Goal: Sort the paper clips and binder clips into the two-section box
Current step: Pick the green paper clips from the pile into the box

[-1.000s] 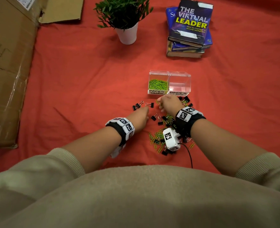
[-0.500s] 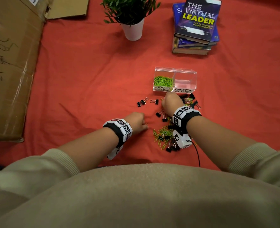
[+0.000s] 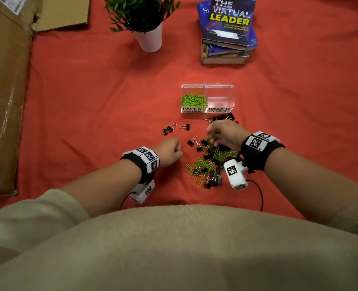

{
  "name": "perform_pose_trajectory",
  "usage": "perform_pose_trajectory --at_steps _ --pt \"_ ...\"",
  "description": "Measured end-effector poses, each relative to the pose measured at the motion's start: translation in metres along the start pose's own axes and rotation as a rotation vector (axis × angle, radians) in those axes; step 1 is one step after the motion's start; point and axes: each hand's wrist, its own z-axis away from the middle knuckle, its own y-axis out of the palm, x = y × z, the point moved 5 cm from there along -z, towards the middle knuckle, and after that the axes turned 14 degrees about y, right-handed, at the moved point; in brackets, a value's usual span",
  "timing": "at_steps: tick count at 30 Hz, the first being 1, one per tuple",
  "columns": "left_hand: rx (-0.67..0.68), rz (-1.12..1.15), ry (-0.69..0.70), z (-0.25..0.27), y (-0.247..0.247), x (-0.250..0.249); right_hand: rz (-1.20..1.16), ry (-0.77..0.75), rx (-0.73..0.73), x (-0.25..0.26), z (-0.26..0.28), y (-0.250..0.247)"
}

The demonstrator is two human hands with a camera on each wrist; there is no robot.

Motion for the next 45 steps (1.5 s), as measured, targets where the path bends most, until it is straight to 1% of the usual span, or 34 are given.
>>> perform_pose_trajectory --at_steps 1,4,7,9,11,14,16,18,20,22,26,28,32,35,38,40,42,45 --pt "-0.007 0.059 -0.012 -0.002 -0.001 -0.003 0.102 -0.008 -0.024 -0.002 0.003 0.001" --pt "-0.004 0.182 -0.069 -0.008 0.003 -0.009 0.602 -0.081 -0.129 -0.012 0.006 0.007" --pt "0.02 0.292 -0.1 -0.009 0.011 -0.015 0.975 -0.2 -0.121 -0.026 0.008 0.021" --pt "0.053 0.275 -0.079 -0.008 0.016 -0.022 1.154 -0.268 -0.136 -0.035 0.007 0.027" --pt "0.1 0.13 -0.028 -0.005 0.02 -0.034 1.208 -0.297 -0.201 -0.038 0.004 0.023" --pt "0.155 -0.111 0.117 0.0 0.028 -0.05 1.141 -0.314 -0.337 -0.032 0.004 0.007" --pt "0.21 -0.218 0.18 0.003 0.036 -0.053 1.094 -0.331 -0.377 -0.028 0.007 0.0" --pt "0.238 -0.303 0.188 0.003 0.041 -0.05 1.114 -0.361 -0.348 -0.028 0.011 0.003" --pt "0.232 -0.36 0.185 0.003 0.042 -0.05 1.186 -0.368 -0.282 -0.035 0.011 0.011" --pt "0.223 -0.394 0.196 0.002 0.043 -0.051 1.245 -0.352 -0.269 -0.041 0.01 0.016" --pt "0.217 -0.422 0.196 -0.002 0.041 -0.048 1.265 -0.308 -0.368 -0.043 0.006 0.011" --pt "0.217 -0.414 0.176 -0.004 0.039 -0.044 1.258 -0.289 -0.393 -0.043 0.005 0.01" --pt "0.224 -0.389 0.161 -0.004 0.036 -0.039 1.289 -0.356 -0.433 -0.042 0.005 0.017" --pt "0.213 -0.414 0.186 -0.005 0.034 -0.04 1.301 -0.414 -0.423 -0.039 0.004 0.021" --pt "0.173 -0.452 0.22 -0.005 0.029 -0.042 1.156 -0.455 -0.404 -0.03 0.006 0.015" --pt "0.156 -0.482 0.226 -0.005 0.025 -0.042 1.011 -0.444 -0.412 -0.024 0.009 0.006" --pt "0.144 -0.501 0.237 -0.003 0.023 -0.044 0.805 -0.358 -0.398 -0.021 0.01 -0.005" --pt "0.18 -0.506 0.293 -0.001 0.024 -0.048 0.445 -0.208 -0.299 -0.019 0.008 -0.018"
